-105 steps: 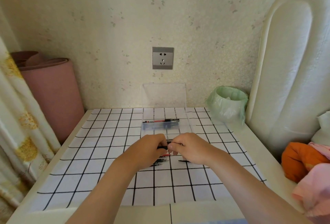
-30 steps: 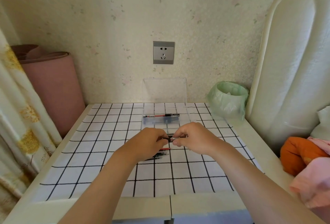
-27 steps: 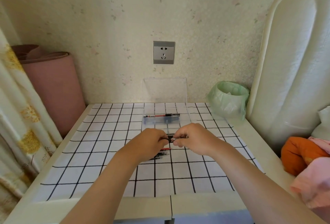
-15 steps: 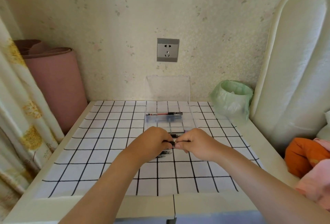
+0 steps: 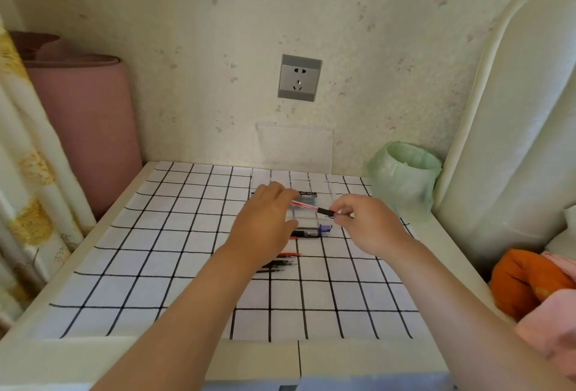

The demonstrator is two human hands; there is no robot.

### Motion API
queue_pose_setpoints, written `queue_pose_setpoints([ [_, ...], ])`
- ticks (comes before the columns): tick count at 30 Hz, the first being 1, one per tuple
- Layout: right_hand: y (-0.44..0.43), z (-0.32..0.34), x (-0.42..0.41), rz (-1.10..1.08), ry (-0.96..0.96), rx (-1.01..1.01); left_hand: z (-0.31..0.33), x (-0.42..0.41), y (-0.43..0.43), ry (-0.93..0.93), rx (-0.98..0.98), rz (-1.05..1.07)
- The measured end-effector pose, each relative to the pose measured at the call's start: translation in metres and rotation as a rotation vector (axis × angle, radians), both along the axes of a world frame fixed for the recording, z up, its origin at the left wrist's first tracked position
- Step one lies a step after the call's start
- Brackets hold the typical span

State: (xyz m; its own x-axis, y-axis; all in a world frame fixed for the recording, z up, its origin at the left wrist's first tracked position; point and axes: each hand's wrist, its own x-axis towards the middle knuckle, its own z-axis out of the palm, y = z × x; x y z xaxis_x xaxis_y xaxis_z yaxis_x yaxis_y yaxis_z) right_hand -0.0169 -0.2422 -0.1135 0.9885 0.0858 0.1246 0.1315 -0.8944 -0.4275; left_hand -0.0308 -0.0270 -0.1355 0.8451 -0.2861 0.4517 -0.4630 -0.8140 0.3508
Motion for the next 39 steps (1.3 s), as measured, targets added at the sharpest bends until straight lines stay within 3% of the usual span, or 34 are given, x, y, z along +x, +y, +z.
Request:
queue_pose_setpoints([
  [3,0.004,0.0,0.016,-0.094,-0.073,-0.06,-0.012,0.001,0.001,0.092,0.131,-0.002],
  [7,0.022,-0.006,0.044,-0.061,-0.148,-0.149,-0.022,0.0,0.001,0.203,0.277,-0.002],
  [15,0.043,-0.017,0.092,0.061,-0.21,-0.476,-0.022,0.001,0.004,0.31,0.306,-0.032],
  [21,0.051,-0.021,0.1,0.153,0.005,-0.435,-0.019,0.003,0.011,0.366,0.275,-0.083],
  [32,0.046,-0.023,0.087,0.221,0.02,-0.461,-0.015,0.004,0.007,0.342,0.306,-0.063],
  [39,0.036,-0.024,0.046,0.296,-0.305,-0.253,-0.014,0.003,0.01,0.228,0.247,-0.031],
])
